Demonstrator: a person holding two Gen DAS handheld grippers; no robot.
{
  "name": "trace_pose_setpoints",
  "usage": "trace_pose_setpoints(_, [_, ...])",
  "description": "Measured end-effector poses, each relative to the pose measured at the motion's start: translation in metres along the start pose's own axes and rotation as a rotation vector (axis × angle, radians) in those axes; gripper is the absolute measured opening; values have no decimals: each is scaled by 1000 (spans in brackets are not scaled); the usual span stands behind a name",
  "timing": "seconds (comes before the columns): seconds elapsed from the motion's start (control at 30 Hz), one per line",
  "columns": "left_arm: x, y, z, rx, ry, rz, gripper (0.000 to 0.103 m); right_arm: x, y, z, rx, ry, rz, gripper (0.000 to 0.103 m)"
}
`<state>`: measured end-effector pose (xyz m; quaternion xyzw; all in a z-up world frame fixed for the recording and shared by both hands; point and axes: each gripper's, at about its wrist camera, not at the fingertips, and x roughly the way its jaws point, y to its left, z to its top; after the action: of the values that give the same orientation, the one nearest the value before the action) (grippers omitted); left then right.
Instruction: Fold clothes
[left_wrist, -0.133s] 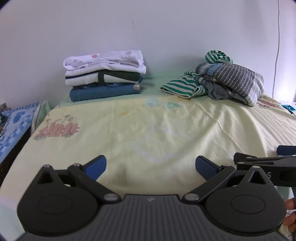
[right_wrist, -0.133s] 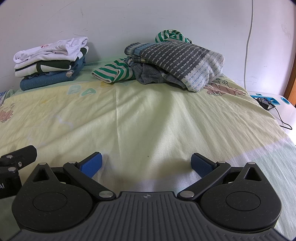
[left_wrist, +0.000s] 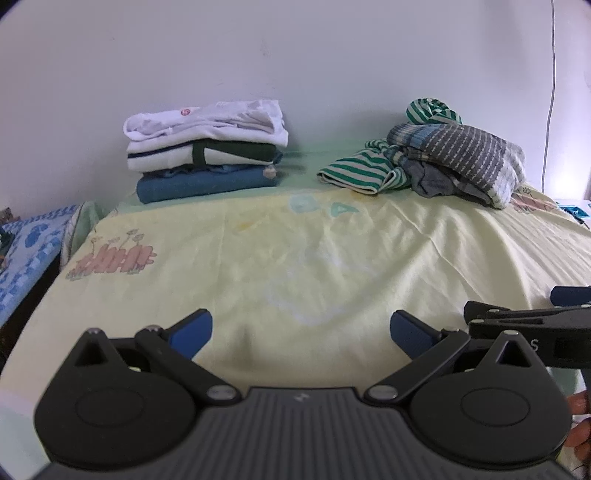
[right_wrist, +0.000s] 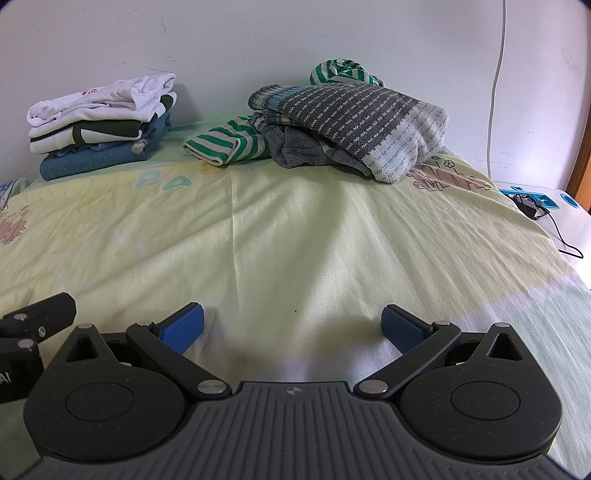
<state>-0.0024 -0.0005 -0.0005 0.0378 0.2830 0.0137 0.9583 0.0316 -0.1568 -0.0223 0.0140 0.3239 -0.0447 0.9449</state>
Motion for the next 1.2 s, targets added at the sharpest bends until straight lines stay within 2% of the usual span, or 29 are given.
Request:
trace_pose_setpoints(0.23, [4, -2, 4, -7, 40, -9, 102, 0, 0, 0, 0, 0, 0, 103])
trace_pose_setpoints(0.7, [7, 4, 3, -16, 41, -28, 102, 0, 0, -1, 0, -1, 0, 103])
trace_pose_setpoints(0.9, [14, 6, 3, -22, 63, 8, 102, 0, 0, 0, -1, -2, 1, 103])
trace_pose_setpoints(1.03, [19, 4, 1, 1, 102, -30, 102, 0, -1, 0, 0, -2, 1, 103])
trace_pose_setpoints(1.2, [17, 5, 0, -6, 80, -15, 102, 0, 1, -1, 3, -2, -2, 103])
